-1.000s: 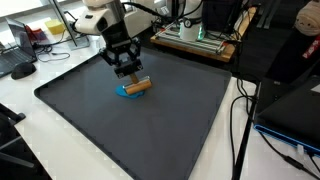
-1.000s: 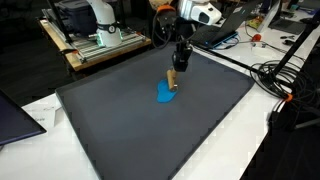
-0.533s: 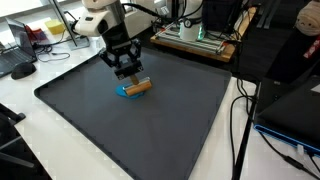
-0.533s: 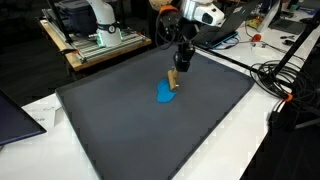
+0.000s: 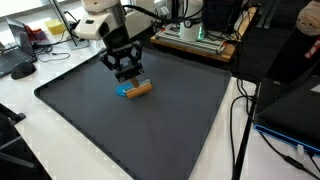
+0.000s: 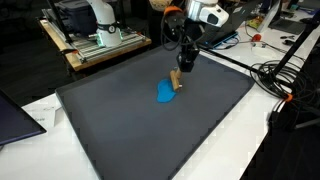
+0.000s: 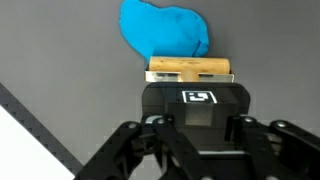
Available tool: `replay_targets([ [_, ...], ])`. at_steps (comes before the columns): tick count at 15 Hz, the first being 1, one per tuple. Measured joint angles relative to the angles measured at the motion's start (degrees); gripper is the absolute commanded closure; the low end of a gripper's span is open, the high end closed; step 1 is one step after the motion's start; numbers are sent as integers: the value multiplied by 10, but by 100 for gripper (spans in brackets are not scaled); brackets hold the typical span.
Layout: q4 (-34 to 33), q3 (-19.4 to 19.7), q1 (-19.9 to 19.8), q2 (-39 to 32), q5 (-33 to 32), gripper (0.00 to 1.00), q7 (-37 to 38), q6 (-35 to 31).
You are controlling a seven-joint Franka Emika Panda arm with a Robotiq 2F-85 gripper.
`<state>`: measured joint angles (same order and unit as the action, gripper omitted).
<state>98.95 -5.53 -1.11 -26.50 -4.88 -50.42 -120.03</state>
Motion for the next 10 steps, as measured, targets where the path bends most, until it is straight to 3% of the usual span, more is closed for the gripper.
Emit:
replay_targets([
  [10,-34,-23,6,-28,2,77,-5,-20],
])
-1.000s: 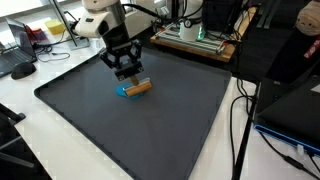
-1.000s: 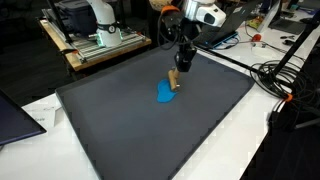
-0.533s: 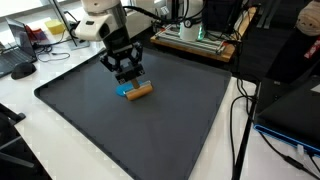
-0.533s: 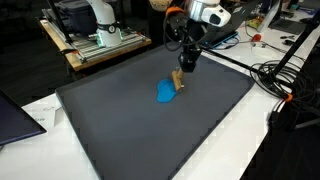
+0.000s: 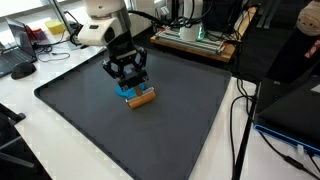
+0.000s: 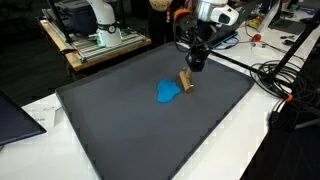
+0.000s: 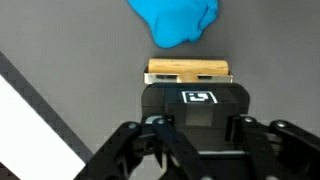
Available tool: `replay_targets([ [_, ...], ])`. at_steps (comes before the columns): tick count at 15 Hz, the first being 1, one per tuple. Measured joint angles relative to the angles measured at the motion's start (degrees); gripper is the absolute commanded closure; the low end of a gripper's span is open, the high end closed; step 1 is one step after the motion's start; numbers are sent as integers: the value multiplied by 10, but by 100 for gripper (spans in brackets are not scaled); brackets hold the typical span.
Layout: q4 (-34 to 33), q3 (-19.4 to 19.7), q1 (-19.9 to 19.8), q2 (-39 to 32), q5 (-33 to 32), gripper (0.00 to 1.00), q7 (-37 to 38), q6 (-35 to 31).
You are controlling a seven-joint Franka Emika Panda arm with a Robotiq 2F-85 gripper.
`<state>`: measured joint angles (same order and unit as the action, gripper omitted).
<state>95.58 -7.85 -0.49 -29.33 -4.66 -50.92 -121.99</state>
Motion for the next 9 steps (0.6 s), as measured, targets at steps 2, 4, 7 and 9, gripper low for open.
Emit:
replay_targets([
  [2,5,-2,0,2,0,77,0,-20],
  [4,15,-2,-1,6,0,77,0,-49],
  [7,40,-2,-7,23,3,77,0,-82],
  [9,59,-2,-11,39,9,77,0,-89],
])
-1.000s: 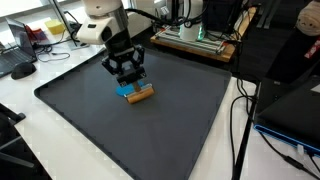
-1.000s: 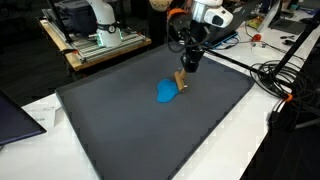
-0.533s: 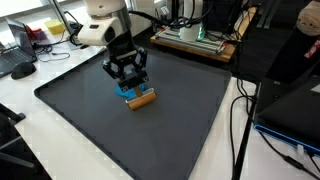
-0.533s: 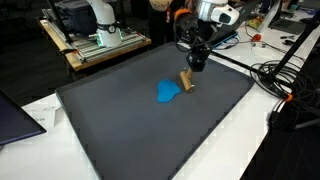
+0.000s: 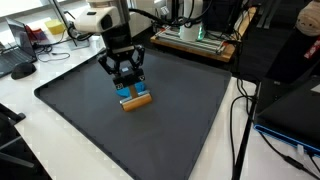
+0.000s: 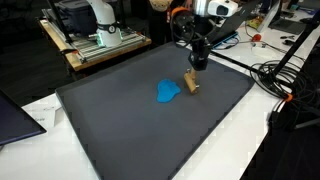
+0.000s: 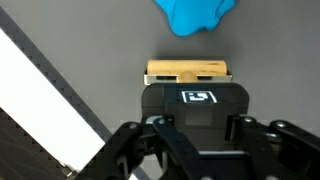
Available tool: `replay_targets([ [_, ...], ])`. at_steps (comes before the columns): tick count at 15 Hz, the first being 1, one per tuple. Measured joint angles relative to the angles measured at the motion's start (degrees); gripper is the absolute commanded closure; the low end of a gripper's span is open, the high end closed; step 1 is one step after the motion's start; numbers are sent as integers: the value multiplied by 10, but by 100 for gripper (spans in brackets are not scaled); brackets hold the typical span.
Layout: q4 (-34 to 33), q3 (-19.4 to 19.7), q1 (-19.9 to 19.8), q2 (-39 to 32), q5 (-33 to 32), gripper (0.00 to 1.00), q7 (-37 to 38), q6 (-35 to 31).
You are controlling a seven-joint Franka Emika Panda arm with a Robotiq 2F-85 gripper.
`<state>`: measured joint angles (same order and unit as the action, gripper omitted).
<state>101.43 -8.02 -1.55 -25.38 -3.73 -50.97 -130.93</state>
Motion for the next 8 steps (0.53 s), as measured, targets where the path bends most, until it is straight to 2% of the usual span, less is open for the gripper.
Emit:
replay_targets([
  [8,90,-1,-14,75,68,77,-16,-45],
])
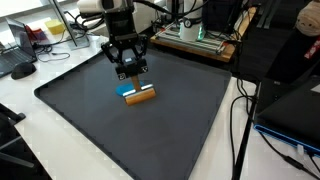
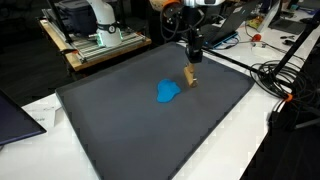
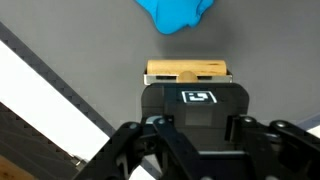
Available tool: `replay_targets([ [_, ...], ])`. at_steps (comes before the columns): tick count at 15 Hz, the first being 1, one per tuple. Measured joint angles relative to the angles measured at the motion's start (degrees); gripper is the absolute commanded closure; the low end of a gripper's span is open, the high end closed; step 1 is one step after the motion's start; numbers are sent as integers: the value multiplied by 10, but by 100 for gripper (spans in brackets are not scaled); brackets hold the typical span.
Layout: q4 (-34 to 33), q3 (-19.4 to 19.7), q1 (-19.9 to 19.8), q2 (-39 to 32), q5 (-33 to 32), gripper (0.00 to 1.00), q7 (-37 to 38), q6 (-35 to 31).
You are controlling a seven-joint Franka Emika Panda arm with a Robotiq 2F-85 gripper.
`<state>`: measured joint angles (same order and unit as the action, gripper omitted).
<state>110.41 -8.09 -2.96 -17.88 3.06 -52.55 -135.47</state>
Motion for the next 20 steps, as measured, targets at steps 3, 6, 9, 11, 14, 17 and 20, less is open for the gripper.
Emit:
replay_targets([
  [3,38,0,-6,27,23,77,-6,-22],
  [6,73,2,-11,52,39,77,-14,-44],
  [9,101,6,-11,70,41,77,-14,-63],
  [11,118,10,-12,78,44,77,-18,-87],
  [14,143,12,-16,83,76,77,-48,-134],
  [17,163,12,-26,82,137,77,-100,-173],
  [20,176,10,-39,80,207,77,-160,-197],
])
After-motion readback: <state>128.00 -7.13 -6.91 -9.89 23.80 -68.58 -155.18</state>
